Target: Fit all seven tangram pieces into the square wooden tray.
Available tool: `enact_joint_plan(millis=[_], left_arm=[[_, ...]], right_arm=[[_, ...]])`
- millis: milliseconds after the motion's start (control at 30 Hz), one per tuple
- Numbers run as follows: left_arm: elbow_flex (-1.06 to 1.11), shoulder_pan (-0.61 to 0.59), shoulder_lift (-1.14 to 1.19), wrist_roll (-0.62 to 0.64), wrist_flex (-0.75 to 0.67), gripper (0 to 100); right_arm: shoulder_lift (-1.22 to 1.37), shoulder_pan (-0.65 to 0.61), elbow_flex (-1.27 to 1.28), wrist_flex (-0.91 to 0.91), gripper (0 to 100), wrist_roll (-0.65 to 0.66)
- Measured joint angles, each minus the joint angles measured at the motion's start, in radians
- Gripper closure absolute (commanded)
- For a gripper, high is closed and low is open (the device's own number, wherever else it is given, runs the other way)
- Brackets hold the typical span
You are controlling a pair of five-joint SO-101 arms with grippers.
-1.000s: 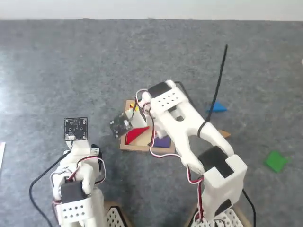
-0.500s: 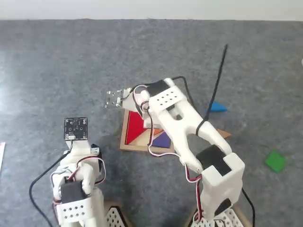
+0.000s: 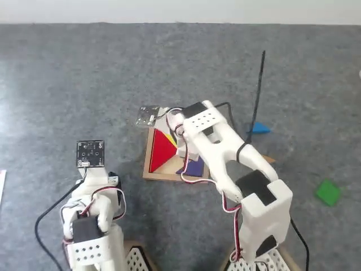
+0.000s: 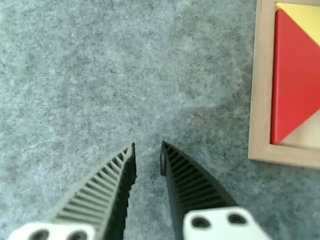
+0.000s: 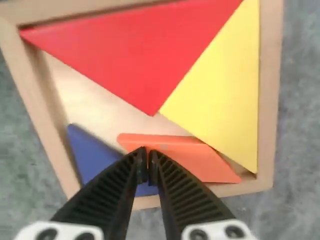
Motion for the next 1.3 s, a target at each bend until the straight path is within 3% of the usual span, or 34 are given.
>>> enact_joint_plan(millis=[500,700,967,1300], left_arm=[[0.000,0.000,0.000,0.000,0.000,92],[0.000,0.000,0.000,0.000,0.000,92],[0.000,0.000,0.000,0.000,0.000,92],[0.000,0.000,0.000,0.000,0.000,92]], right_arm=[[-0.051,0.101,0.005,-0.018,97.6,0.032],[-0.129,0.092,0.008,-0.018,97.6,-0.089],[-0.149,-0.087,0.183,-0.072,97.6,-0.118],[-0.161,-0.081,0.242,-0.141,97.6,-0.098]])
